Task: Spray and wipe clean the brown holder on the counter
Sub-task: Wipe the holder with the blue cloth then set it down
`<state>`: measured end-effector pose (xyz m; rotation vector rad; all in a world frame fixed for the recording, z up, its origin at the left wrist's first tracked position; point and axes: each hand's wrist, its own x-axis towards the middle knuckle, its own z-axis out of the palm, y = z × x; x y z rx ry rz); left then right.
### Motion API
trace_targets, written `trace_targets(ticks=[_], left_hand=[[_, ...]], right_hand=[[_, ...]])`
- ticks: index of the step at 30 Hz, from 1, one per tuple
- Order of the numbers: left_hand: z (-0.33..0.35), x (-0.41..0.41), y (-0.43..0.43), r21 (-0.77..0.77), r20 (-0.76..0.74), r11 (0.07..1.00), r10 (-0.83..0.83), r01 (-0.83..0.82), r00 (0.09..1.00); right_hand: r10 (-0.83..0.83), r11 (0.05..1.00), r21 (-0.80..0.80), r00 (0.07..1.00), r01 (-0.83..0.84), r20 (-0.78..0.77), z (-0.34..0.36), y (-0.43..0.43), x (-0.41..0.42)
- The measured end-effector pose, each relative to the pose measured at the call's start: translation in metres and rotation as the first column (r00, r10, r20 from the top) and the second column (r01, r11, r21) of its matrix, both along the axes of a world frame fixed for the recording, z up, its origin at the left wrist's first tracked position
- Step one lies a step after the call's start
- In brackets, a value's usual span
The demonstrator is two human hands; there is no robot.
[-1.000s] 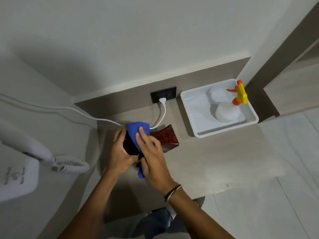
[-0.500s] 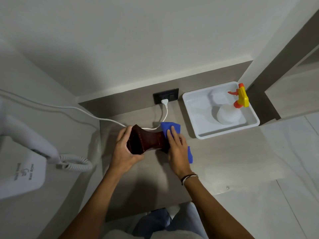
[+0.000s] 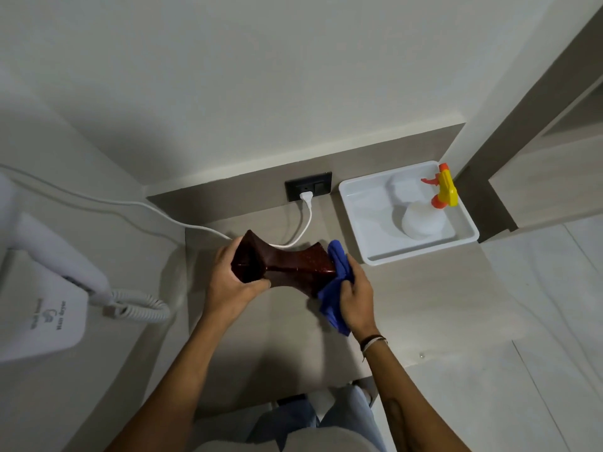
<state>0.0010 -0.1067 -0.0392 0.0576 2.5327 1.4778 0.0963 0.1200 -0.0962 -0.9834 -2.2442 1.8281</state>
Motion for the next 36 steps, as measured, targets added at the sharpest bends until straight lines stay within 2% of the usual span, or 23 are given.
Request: trace_targets(ticks=[2, 4, 8, 12, 14, 15, 17, 19, 21, 23, 24, 26, 27, 29, 30, 31, 33, 34, 36], left_hand=[[0.000, -0.002, -0.002, -0.007, 0.102, 0.997, 0.072, -0.072, 0.992], [0.003, -0.004, -0.002, -0.084, 0.172, 0.995, 0.073, -0.059, 0.982], [0.009, -0.006, -0.005, -0.255, 0.198, 0.949, -0.139, 0.188, 0.970], [0.019, -0.010, -0.017, -0.289, 0.203, 0.885, -0.315, 0.364, 0.927], [0.019, -0.007, -0.015, -0.337, 0.093, 0.875, -0.336, 0.347, 0.937], [0.017, -0.006, -0.013, -0.338, 0.043, 0.887, -0.318, 0.314, 0.947], [0.013, -0.003, -0.009, -0.307, 0.011, 0.915, -0.271, 0.261, 0.963], [0.009, -0.003, -0.010, -0.289, 0.004, 0.928, -0.243, 0.234, 0.970], [0.008, -0.003, -0.015, -0.300, 0.004, 0.928, -0.230, 0.220, 0.973], [0.007, -0.001, -0.016, -0.288, 0.015, 0.933, -0.222, 0.217, 0.975], [0.009, 0.001, -0.013, -0.286, 0.025, 0.933, -0.223, 0.221, 0.974], [0.009, 0.000, -0.006, -0.297, 0.034, 0.929, -0.220, 0.220, 0.975], [0.009, 0.000, -0.005, -0.308, 0.037, 0.924, -0.228, 0.228, 0.973], [0.011, -0.001, -0.005, -0.327, 0.057, 0.914, -0.235, 0.241, 0.970], [0.013, -0.001, -0.006, -0.333, 0.073, 0.910, -0.235, 0.246, 0.969], [0.014, 0.000, -0.007, -0.339, 0.075, 0.907, -0.238, 0.249, 0.968], [0.016, 0.003, -0.005, -0.359, 0.040, 0.905, -0.231, 0.229, 0.972], [0.019, 0.005, -0.001, -0.371, 0.031, 0.902, -0.226, 0.221, 0.974], [0.021, 0.005, 0.007, -0.383, 0.026, 0.898, -0.222, 0.214, 0.975]], right_hand=[[-0.056, 0.979, -0.191, 0.997, 0.065, 0.049, 0.000, 0.000, 0.002], [-0.109, 0.952, -0.284, 0.994, 0.111, 0.024, 0.004, -0.001, -0.001], [-0.119, 0.968, -0.224, 0.993, 0.114, -0.007, 0.010, 0.001, -0.019], [-0.053, 0.998, 0.030, 0.999, 0.053, -0.010, 0.013, -0.010, -0.019], [0.016, 0.980, 0.199, 0.994, 0.007, -0.113, 0.019, -0.028, -0.014], [0.106, 0.964, 0.261, 0.977, -0.055, -0.185, 0.024, -0.043, -0.012], [0.387, 0.874, 0.410, 0.885, -0.261, -0.261, 0.028, -0.078, -0.005], [0.579, 0.708, 0.586, 0.799, -0.394, -0.163, 0.021, -0.093, 0.004], [0.532, 0.654, 0.626, 0.847, -0.425, 0.019, 0.008, -0.072, 0.011], [0.367, 0.685, 0.582, 0.897, -0.440, 0.246, 0.006, -0.038, 0.016], [0.310, 0.718, 0.560, 0.910, -0.414, 0.275, 0.007, -0.033, 0.016], [0.354, 0.798, 0.483, 0.929, -0.360, 0.109, 0.017, -0.059, 0.011], [0.433, 0.799, 0.459, 0.901, -0.389, 0.009, 0.024, -0.081, 0.011], [0.551, 0.736, 0.525, 0.829, -0.426, -0.100, 0.027, -0.103, 0.014], [0.552, 0.726, 0.549, 0.827, -0.413, -0.108, 0.022, -0.094, 0.011], [0.516, 0.706, 0.586, 0.856, -0.398, -0.040, 0.016, -0.078, 0.010], [0.367, 0.663, 0.613, 0.900, -0.430, 0.235, 0.009, -0.044, 0.008], [0.314, 0.686, 0.594, 0.907, -0.421, 0.281, 0.010, -0.039, 0.007], [0.363, 0.751, 0.565, 0.928, -0.341, 0.077, 0.014, -0.061, 0.000]])
